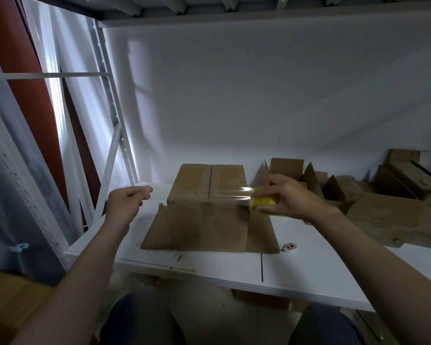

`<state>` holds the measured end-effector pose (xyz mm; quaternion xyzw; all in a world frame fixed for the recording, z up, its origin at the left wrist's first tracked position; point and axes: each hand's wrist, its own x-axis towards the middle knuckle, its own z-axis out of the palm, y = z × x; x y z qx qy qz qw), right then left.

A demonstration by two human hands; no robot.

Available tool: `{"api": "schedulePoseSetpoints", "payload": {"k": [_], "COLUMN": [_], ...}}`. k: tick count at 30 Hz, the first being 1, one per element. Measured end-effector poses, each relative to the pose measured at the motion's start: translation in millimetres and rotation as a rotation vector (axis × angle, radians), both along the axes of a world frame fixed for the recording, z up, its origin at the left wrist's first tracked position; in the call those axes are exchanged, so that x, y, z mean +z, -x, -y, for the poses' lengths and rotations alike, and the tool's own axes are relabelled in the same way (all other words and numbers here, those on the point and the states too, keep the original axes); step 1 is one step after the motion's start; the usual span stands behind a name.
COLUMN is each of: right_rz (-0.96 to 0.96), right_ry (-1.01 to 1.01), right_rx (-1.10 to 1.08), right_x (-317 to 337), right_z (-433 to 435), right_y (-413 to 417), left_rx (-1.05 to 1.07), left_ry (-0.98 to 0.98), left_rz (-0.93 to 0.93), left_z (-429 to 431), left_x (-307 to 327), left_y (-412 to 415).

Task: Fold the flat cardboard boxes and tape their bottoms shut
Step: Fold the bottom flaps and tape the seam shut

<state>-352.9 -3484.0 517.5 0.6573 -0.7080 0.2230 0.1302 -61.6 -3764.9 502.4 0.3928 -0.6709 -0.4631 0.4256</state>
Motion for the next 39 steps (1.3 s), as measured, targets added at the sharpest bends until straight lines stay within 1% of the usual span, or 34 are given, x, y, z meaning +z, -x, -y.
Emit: {"api": "schedulePoseSetpoints", "payload": {"k": [2, 4, 5, 7, 12, 15, 16, 18, 22, 29, 33, 39], "right_rz": [0.129, 0.166, 0.166, 0.157, 0.093, -0.002, -0.046, -0.069, -0.049, -0.002, 0.015, 0.081], "right_ry": [0.041, 0.109, 0.117, 0.069, -0.078, -0.131, -0.128, -0.102, -0.062, -0.115, -0.155, -0.134], "right_rx": [-0.006, 0.039, 0.054, 0.042, -0.084, -0.055, -0.032, -0.014, 0.029, 0.002, -0.009, -0.001], "right_x": [0, -3, -5, -7, -5, -10, -15, -22, -29, -42, -53, -63], "right_z": [-5, -8, -9, -12, -8, -5, -5, -5, 7, 36, 45, 52], "right_y": [-2, -1, 1, 5, 16, 27, 33, 38, 42, 60, 67, 69], "left_rx": [0.003, -0.001, -0.006, -0.012, 0.015, 0.034, 0.029, 0.019, 0.03, 0.019, 0.007, -0.01], "left_ry": [-0.015, -0.031, -0.029, -0.005, 0.028, -0.004, -0.013, -0.025, -0.041, -0.057, -0.11, -0.149], "left_rz": [0.002, 0.007, 0.009, 0.013, 0.01, -0.013, -0.009, 0.0, 0.006, 0.007, 0.02, -0.002], "left_z": [1, 3, 4, 4, 3, 10, 13, 19, 32, 55, 64, 71], "left_x": [-4, -8, -11, -14, -27, -38, -41, -46, -53, -65, -77, -86], "left_y": [1, 2, 3, 7, 23, 23, 22, 23, 28, 43, 49, 56]}}
